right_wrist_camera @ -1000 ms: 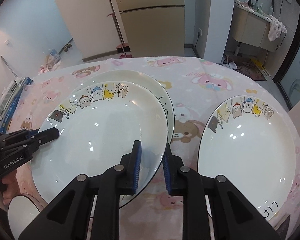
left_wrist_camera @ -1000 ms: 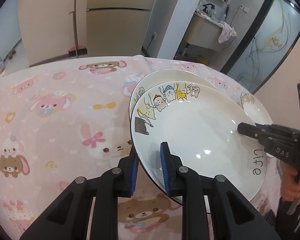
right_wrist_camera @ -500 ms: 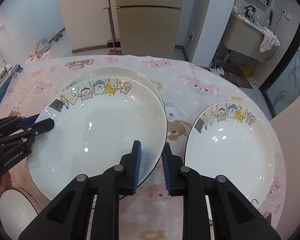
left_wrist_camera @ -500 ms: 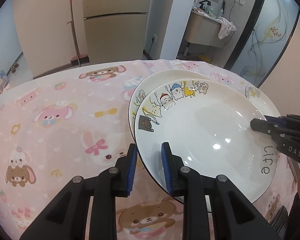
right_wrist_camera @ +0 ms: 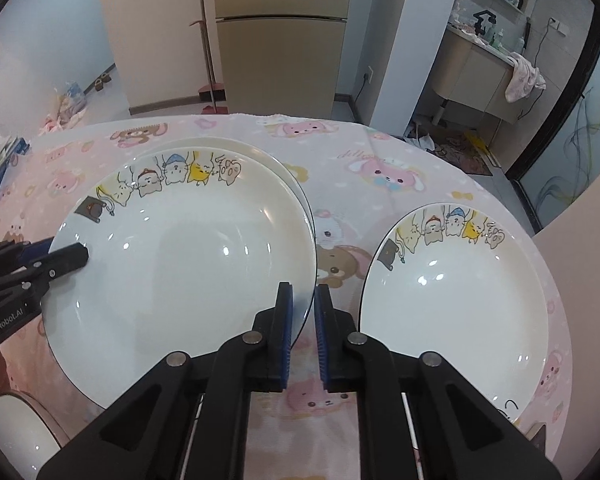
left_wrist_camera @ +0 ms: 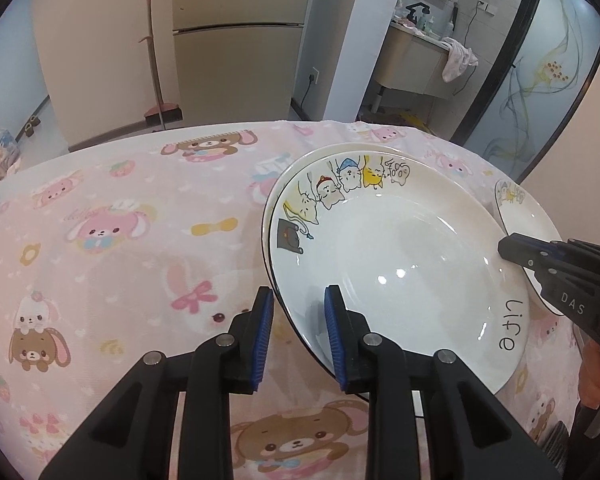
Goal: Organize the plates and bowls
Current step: 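Lower the cartoon plate onto the 'life' plate and open both grippers, then raise both grippers away from the plate stack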
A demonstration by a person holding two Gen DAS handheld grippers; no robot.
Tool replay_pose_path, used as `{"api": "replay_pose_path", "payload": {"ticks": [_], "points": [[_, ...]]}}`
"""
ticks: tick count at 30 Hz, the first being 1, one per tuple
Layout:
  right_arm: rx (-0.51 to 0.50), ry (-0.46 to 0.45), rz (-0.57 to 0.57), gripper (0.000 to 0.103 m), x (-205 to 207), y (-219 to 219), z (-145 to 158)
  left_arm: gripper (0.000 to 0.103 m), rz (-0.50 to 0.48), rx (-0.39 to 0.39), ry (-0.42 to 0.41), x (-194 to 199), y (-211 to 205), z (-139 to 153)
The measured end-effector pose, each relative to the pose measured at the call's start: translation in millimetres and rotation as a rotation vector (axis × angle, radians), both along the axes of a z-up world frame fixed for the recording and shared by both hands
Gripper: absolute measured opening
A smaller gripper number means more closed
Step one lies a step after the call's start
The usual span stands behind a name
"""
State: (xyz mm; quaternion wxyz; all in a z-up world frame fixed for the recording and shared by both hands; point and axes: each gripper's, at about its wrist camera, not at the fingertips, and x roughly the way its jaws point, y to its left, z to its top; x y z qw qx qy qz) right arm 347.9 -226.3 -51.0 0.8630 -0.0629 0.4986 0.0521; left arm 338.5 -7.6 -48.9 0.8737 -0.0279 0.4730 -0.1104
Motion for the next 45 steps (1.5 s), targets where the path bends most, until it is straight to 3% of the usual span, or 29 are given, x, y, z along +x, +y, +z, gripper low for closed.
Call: {"api": "replay_pose_path", "payload": {"ticks": [1,3,4,7,11,14,16,19,24,27,31,34,40,45], "points": [[0.008,-0.004,-0.002,0.010,1,-1,-1,0.029,0.001,0.011,-0.008,-1,-1,0],[0.014,-0.010,0.006,0.011,3,-1,-4,0.044,-0.020,0.015,-0.021,-2,-3,-1],[0.023,-0.007,0.007,0.011,4,-1,-6,0.057,-0.031,0.019,-0.026,-3,-5,-2],[0.064,0.007,0.018,0.012,6,-4,-7,0.059,-0.021,0.068,-0.044,-3,-10,0],[0.092,-0.008,0.012,0.012,5,-8,-1,0.060,0.018,0.051,-0.099,-8,0,14],[0.125,-0.025,0.021,0.014,1,-9,9,0.068,0.076,0.030,-0.195,-19,12,41],[0.128,-0.061,0.027,0.025,-4,-9,20,0.073,0.084,0.033,-0.285,-33,14,64],[0.134,-0.109,0.042,0.027,-14,-7,38,0.084,0.096,0.027,-0.371,-48,15,92],[0.184,-0.194,0.061,0.035,-37,-8,79,0.088,0.133,-0.032,-0.474,-73,13,134],[0.214,-0.267,0.079,0.043,-55,-13,105,0.102,0.154,-0.020,-0.567,-93,6,155],[0.285,-0.317,0.127,0.049,-70,-28,129,0.103,0.137,0.017,-0.670,-118,-11,175],[0.311,-0.345,0.105,0.049,-76,-47,140,0.103,0.115,-0.018,-0.720,-138,-25,189],[0.357,-0.423,0.044,0.049,-92,-102,161,0.103,0.070,-0.051,-0.762,-169,-65,212],[0.335,-0.475,-0.009,0.049,-103,-139,161,0.103,-0.003,-0.069,-0.739,-164,-117,214]]}}
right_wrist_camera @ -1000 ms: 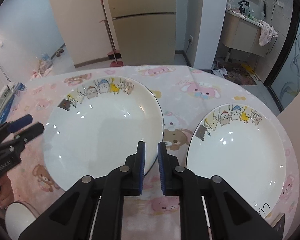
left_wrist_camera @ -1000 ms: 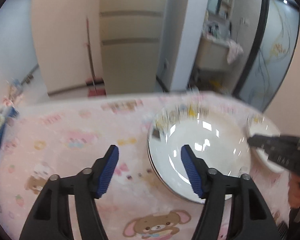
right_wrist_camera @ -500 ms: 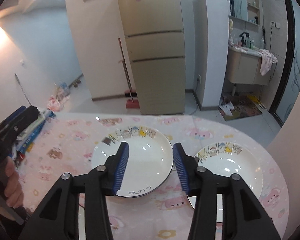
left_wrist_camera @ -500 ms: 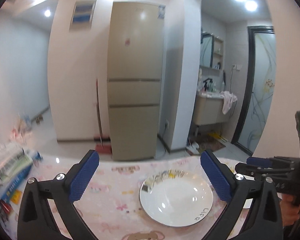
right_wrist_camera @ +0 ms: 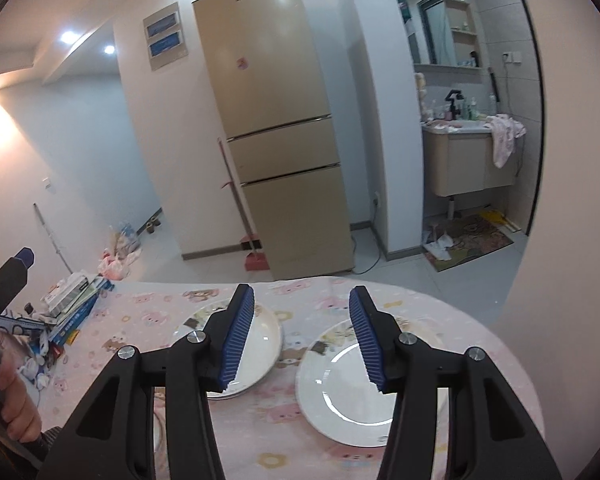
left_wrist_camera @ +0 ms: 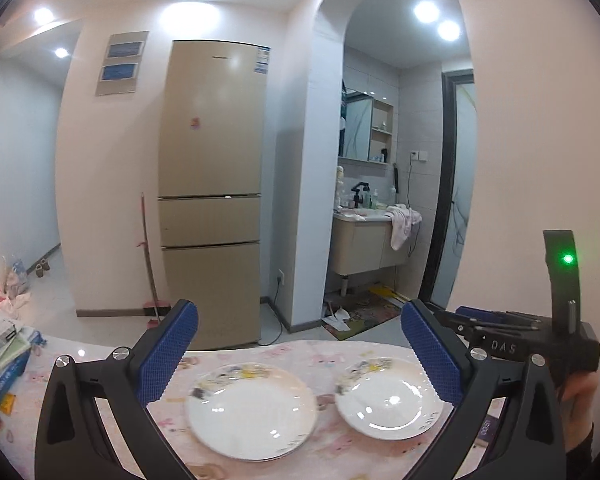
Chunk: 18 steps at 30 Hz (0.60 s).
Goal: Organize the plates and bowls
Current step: 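Raise both grippers away from the plate stack, then grasp the rim of another cartoon-rimmed plate with both grippers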
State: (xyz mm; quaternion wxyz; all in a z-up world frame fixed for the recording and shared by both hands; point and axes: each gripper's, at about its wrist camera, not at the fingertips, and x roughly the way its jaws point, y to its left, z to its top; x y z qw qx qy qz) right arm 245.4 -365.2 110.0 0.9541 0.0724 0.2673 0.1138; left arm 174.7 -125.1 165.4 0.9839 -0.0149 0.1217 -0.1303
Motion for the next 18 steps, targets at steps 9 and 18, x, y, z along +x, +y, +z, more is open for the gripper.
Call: {"api": "replay_pose_path", "payload": {"ticks": [9,18], "points": [[0.043,0.022,-0.211,0.049,8,-55,-39,0.103,-0.005,-0.037,0.109,60,-90,-39],[0.038,0.214,-0.336,0.049,45,-106,-94,0.103,-0.012,-0.079,0.373,110,-106,-137]]}}
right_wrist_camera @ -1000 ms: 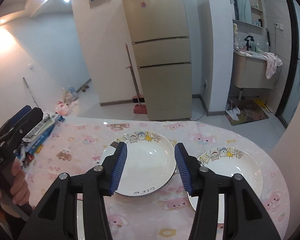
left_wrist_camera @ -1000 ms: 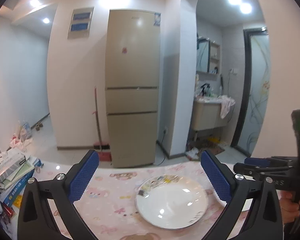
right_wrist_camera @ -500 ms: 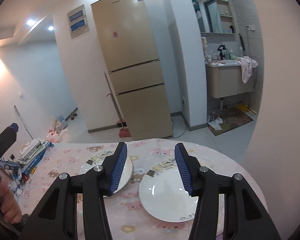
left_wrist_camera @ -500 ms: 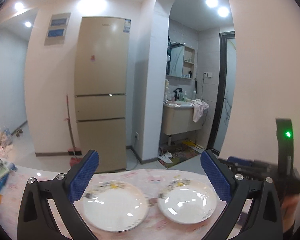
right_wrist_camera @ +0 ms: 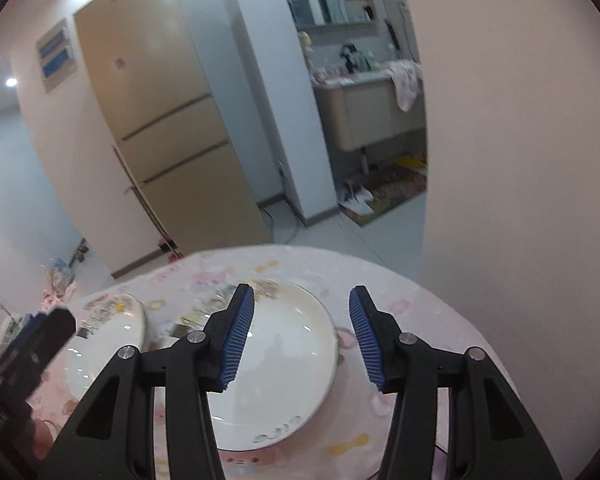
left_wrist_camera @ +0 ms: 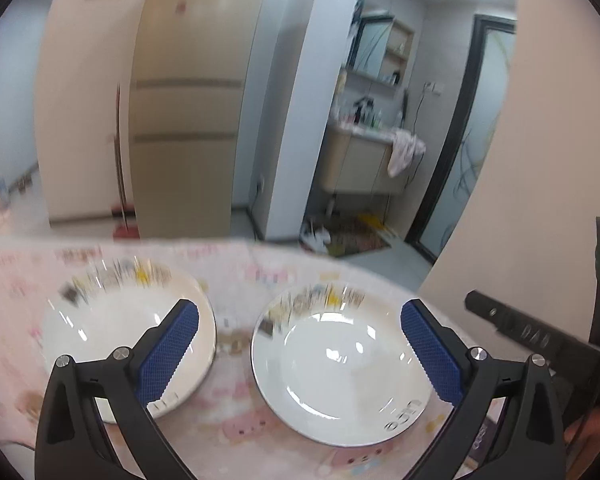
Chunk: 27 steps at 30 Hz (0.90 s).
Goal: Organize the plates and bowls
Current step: 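Grasp the rim of another cartoon-rimmed plate with both grippers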
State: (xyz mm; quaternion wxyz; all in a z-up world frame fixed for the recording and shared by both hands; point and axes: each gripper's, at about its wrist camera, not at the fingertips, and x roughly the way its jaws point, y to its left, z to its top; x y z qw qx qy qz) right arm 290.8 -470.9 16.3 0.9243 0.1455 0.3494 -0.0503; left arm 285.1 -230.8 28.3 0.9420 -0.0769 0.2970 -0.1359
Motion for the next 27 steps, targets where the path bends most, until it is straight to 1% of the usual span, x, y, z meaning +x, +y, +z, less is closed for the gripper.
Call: {"api": "replay_pose_path", "payload": {"ticks": [3,5,6,7,8,9,11,12,14,16,18,21,23,24,25,26,27], "points": [[0.055,0.094,-0.007,0.049,15,-16,-24,0.098,0.008,-0.058,0.104,15,9,-30],[0.115,0.142,0.007,0.048,20,-26,-40,0.094,0.013,-0.052,0.218,27,10,-46],[0.145,0.162,0.009,0.044,20,-28,-47,0.091,0.014,-0.072,0.264,31,12,-52],[0.179,0.180,0.007,0.040,22,-33,-54,0.090,0.013,-0.114,0.277,32,16,-57],[0.203,0.192,0.014,0.039,24,-37,-59,0.089,0.019,-0.120,0.286,31,16,-61],[0.223,0.204,0.025,0.037,26,-39,-64,0.086,0.026,-0.109,0.295,32,16,-64],[0.264,0.233,0.034,0.033,29,-43,-74,0.076,0.031,-0.080,0.298,33,14,-70],[0.282,0.243,0.041,0.031,30,-39,-78,0.073,0.036,-0.070,0.303,33,14,-72],[0.311,0.258,0.062,0.028,33,-38,-83,0.049,0.051,-0.049,0.320,34,12,-77],[0.325,0.274,0.069,0.025,36,-36,-89,0.043,0.068,-0.035,0.334,35,14,-82],[0.322,0.282,0.074,0.024,34,-33,-92,0.040,0.084,-0.023,0.339,38,15,-87],[0.322,0.292,0.087,0.023,35,-32,-94,0.036,0.061,-0.046,0.359,42,16,-95],[0.324,0.302,0.079,0.023,33,-31,-97,0.026,0.053,-0.059,0.369,43,16,-98],[0.324,0.307,0.083,0.023,34,-32,-98,0.023,0.044,-0.058,0.375,44,14,-100],[0.322,0.310,0.089,0.023,34,-30,-98,0.015,0.026,-0.061,0.377,44,12,-101],[0.321,0.312,0.090,0.023,34,-30,-99,0.012,0.016,-0.065,0.376,45,11,-100],[0.323,0.315,0.087,0.021,35,-29,-100,0.012,0.017,-0.061,0.374,44,11,-99]]}}
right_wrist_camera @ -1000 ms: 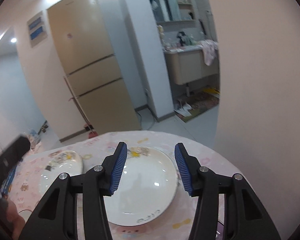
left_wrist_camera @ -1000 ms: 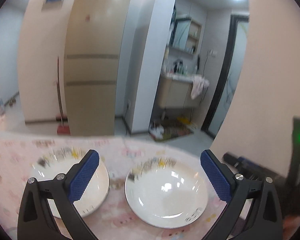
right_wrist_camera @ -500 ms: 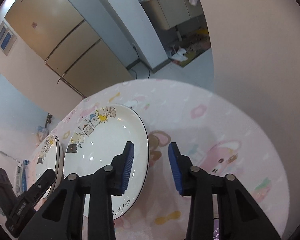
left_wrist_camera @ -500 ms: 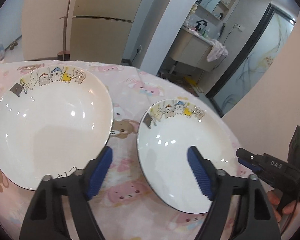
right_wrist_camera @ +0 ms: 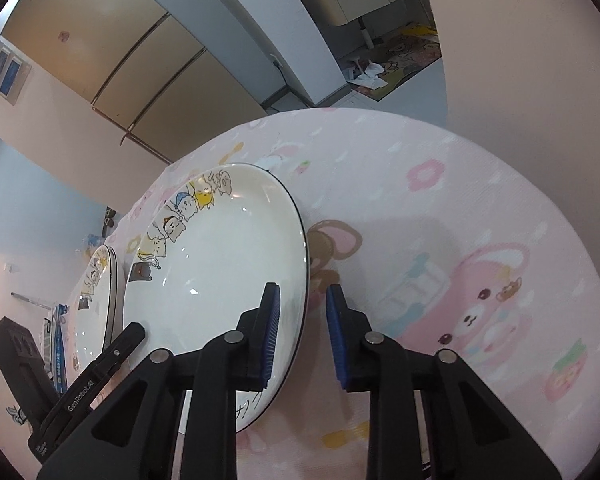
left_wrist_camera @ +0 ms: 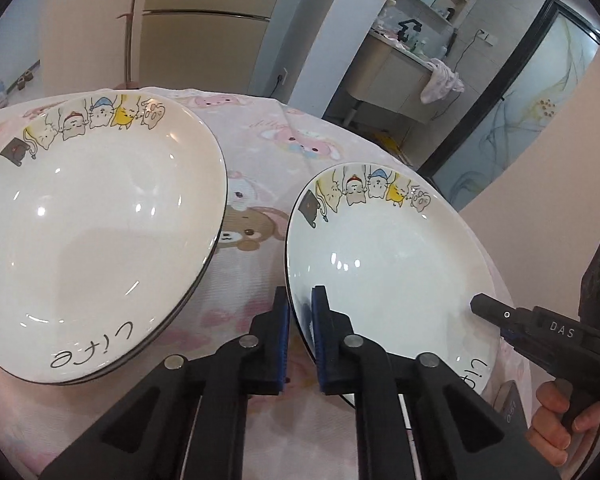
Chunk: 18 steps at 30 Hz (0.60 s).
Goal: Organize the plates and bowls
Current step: 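Grasp the rim of another cartoon-rimmed plate with both grippers, then lift the cartoon plate with both grippers and carry it over the plate stack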
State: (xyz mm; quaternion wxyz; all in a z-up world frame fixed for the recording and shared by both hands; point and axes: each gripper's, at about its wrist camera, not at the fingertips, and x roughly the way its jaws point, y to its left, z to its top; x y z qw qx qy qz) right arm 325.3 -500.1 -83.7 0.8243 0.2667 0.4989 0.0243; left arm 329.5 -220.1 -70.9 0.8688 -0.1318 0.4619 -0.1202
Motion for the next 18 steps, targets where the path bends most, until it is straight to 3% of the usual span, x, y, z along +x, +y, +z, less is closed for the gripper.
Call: {"api": "replay_pose_path", "payload": {"ticks": [4,9,12,18], "points": [[0.028,0.012,0.017,0.012,2.1,1.9,-4.7,0.012,-0.002,-0.013,0.000,-0.4,1.6,0.0],[0.073,0.016,0.017,0.011,2.4,-1.6,-8.5,0.012,-0.012,-0.067,0.034,1.8,3.6,-4.7],[0.087,0.022,0.012,0.010,2.0,-2.5,-9.6,0.012,-0.018,-0.045,0.022,-0.3,1.6,-2.6],[0.007,0.001,0.022,0.011,0.6,6.8,-1.6,0.013,-0.014,-0.056,0.008,-3.2,4.6,-3.7]]}}
